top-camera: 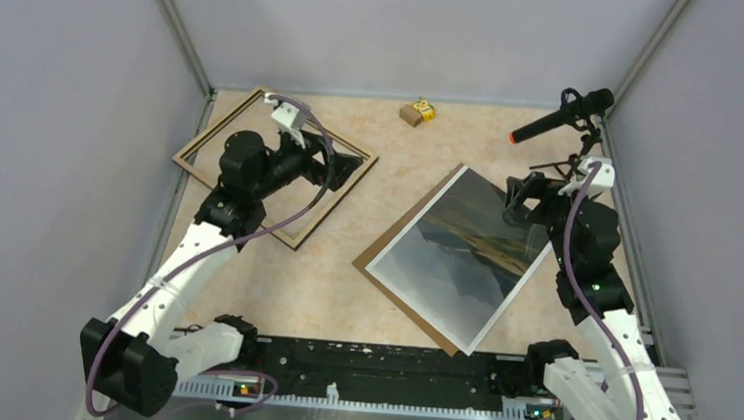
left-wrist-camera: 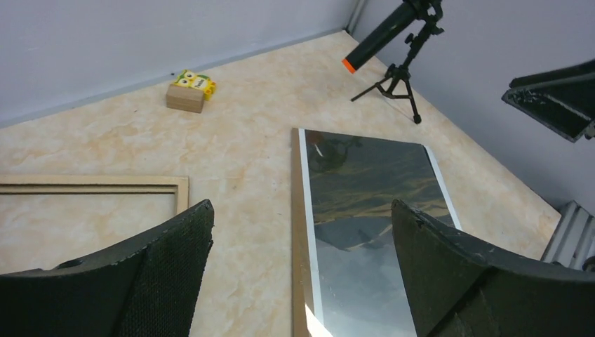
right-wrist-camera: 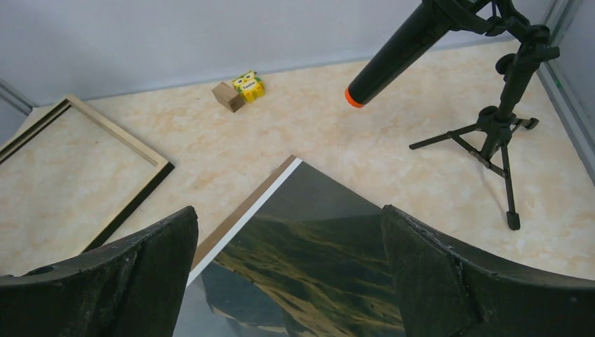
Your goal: Put the photo into the frame
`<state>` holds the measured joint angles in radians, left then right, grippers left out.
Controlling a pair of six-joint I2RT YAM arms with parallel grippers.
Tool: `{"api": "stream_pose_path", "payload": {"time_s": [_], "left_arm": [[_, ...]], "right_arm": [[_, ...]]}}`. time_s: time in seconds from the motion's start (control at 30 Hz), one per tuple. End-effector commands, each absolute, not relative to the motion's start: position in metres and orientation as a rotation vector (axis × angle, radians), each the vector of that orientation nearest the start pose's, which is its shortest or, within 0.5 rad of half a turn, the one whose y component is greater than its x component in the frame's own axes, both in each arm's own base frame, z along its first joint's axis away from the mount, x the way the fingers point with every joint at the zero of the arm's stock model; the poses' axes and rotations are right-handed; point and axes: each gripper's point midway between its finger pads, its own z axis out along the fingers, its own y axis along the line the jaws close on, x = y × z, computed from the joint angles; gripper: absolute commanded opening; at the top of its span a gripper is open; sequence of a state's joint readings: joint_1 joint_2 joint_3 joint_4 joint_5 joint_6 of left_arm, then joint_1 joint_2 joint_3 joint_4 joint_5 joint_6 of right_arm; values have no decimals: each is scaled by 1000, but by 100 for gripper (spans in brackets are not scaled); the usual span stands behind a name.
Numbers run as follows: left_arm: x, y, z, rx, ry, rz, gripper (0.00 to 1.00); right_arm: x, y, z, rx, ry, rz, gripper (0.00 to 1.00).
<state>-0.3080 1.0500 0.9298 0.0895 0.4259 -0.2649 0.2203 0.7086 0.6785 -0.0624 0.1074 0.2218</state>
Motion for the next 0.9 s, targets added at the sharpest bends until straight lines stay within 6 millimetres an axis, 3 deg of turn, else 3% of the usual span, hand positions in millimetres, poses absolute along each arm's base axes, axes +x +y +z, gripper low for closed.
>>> {"api": "stream_pose_path", "payload": {"time_s": [0.0,0.23,0.37,0.5,0.6,0.7,0.87], "left_arm": [[321,-210,332,508,1579,-791,98],[327,-233,295,509,1736,-878,98],[334,-243,252,494,1952,-913,98],[332,-257,221,499,2082,-1007,98],[321,-274,201,511,2160,-1127,98],[304,-296,181,544,2238,-1252,98],[272,-328,154,617,2322,-1415,98]], "right_arm": [[303,53,274,178,1665,263,99],[303,34,240,361,1791,180,99],[300,31,209,461,1887,169,99],[293,30,173,569,1998,152,99],[288,31,148,649,2085,171,99],[286,30,129,741,2105,305,99],[277,10,98,927,2156,370,95]]}}
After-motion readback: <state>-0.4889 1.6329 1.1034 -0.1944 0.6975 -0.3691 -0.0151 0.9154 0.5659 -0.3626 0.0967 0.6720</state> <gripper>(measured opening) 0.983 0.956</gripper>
